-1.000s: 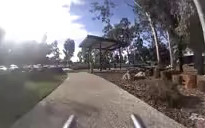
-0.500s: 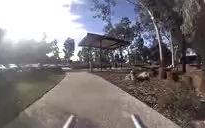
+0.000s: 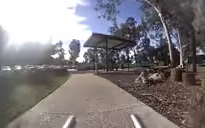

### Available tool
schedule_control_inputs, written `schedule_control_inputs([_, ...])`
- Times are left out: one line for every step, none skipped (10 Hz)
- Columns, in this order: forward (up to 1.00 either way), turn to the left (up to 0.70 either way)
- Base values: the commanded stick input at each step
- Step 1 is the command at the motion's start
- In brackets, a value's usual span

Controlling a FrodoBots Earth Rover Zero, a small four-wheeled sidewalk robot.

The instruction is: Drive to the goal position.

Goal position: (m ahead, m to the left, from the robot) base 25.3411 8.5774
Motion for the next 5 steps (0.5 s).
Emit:
schedule_control_inputs([1.0, 0.0])
schedule_control_inputs([1.0, 0.0])
schedule_control_inputs([1.0, 0.0])
schedule_control_inputs([1.0, 0.0])
schedule_control_inputs([1.0, 0.0])
